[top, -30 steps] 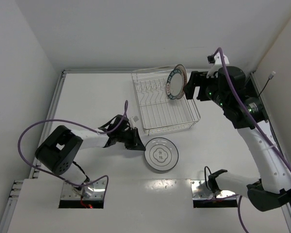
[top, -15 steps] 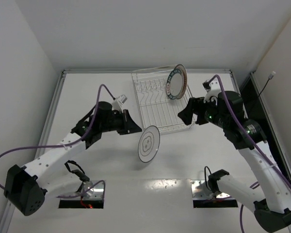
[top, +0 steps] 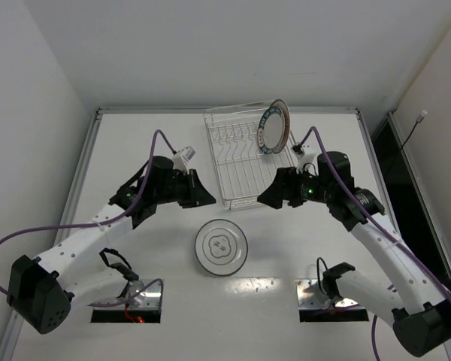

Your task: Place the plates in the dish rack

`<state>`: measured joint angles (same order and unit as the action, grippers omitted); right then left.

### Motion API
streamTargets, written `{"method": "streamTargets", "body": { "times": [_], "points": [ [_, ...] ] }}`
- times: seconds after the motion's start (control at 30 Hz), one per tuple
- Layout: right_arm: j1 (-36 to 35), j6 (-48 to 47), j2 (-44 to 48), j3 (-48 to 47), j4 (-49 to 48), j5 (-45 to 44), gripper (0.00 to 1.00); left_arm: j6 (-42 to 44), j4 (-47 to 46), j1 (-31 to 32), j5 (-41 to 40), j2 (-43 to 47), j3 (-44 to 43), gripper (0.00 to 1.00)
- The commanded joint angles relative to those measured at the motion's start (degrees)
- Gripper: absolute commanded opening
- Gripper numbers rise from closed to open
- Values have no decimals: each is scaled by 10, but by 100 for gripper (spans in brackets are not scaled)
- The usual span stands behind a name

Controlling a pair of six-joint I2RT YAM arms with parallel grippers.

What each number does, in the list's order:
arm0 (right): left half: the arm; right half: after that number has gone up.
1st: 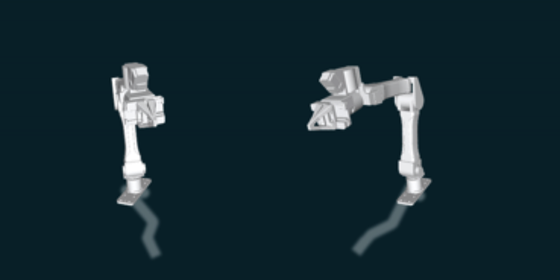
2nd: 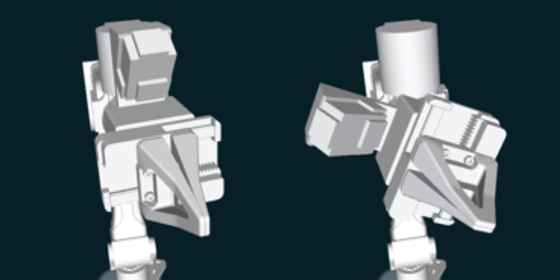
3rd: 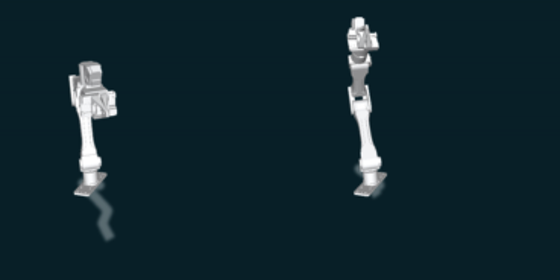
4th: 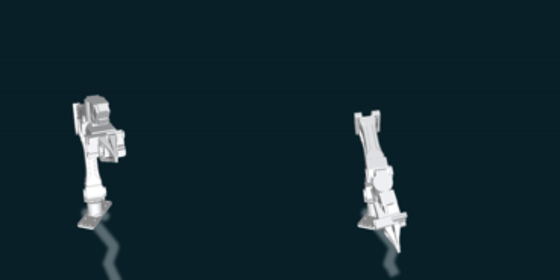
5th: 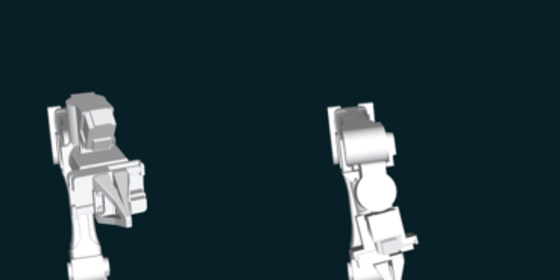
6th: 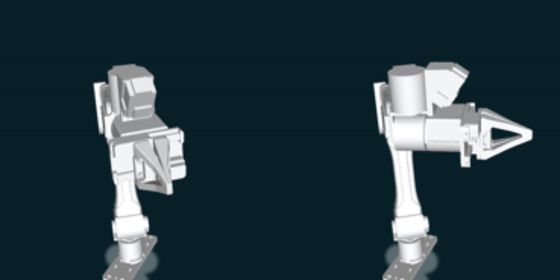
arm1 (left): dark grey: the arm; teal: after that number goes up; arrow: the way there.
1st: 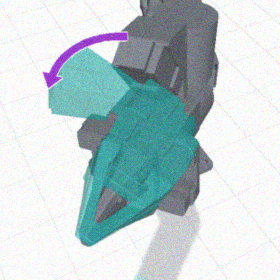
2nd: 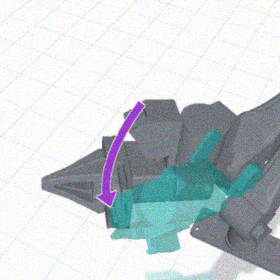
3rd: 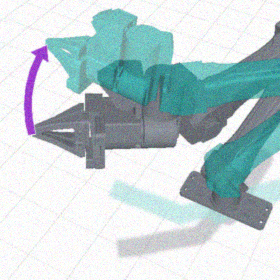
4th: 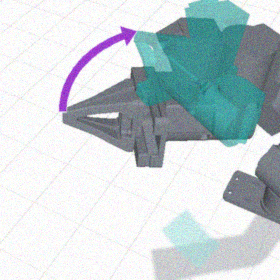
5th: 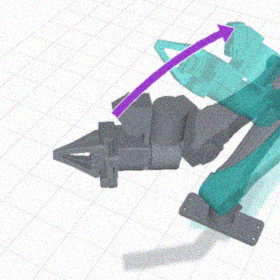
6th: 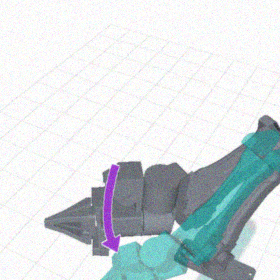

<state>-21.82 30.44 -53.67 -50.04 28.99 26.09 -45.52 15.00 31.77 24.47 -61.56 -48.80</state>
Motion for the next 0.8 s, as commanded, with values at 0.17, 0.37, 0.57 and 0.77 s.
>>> {"method": "streamTargets", "body": {
  "times": [0.17, 0.37, 0.57, 0.77],
  "points": [
    [-38, 35, -28, 38, -39, 91, 17, -79, 13, -15, -33, -2, 138, 0],
    [-190, 129, -92, 42, -53, 14, 0, -118, -9, 7, -6, -62, 178, 0],
    [-277, 161, -200, -38, 57, -124, 0, -130, -9, 26, -12, -123, 165, 0],
    [-303, 146, -318, -105, 126, -141, 0, -143, -9, 32, -17, -148, 160, 0]
  ]
}}
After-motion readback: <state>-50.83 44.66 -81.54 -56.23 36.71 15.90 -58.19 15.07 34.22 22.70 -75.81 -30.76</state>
